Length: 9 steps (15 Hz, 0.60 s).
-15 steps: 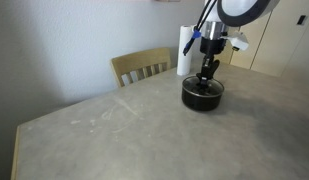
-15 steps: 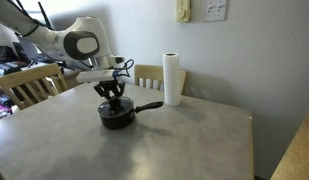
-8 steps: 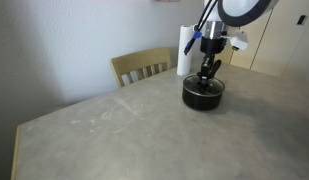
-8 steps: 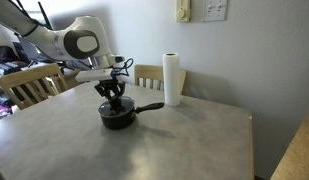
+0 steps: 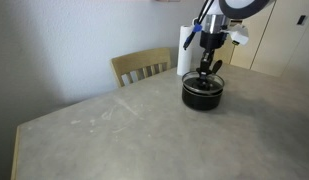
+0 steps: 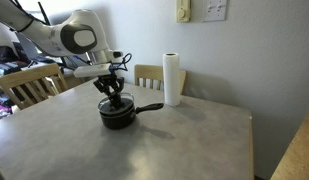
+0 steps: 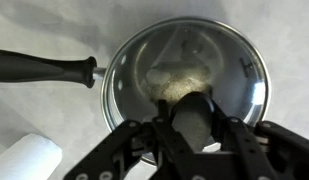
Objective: Put the lid on the black pot, remove the lid from the black pot, put the lid back on the black pot
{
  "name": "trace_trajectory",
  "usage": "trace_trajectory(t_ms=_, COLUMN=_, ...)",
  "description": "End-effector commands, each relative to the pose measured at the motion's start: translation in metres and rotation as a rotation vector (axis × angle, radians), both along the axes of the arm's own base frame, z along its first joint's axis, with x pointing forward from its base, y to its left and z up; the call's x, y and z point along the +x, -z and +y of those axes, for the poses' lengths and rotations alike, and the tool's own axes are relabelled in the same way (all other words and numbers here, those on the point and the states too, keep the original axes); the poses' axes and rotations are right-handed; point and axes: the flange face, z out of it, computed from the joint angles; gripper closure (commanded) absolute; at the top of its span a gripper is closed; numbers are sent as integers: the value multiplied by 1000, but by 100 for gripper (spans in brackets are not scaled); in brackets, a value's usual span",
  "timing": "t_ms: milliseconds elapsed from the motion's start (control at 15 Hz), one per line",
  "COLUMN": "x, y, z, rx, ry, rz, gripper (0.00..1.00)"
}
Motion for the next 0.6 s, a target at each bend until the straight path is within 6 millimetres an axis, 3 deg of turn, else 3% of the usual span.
trace_trajectory(t_ms=0, x=-2, y=-17, z=-3, rx=-30, ry=-14, rz=2, gripper=84)
trace_trajectory(t_ms=400, x=-4, y=-17, z=-12, rx=-21, ry=12, rz=-9, gripper=84)
trace_trajectory(t_ms=533, x=-14, y=-20, z=-21, rx=-25, ry=17, rz=-11, gripper=84)
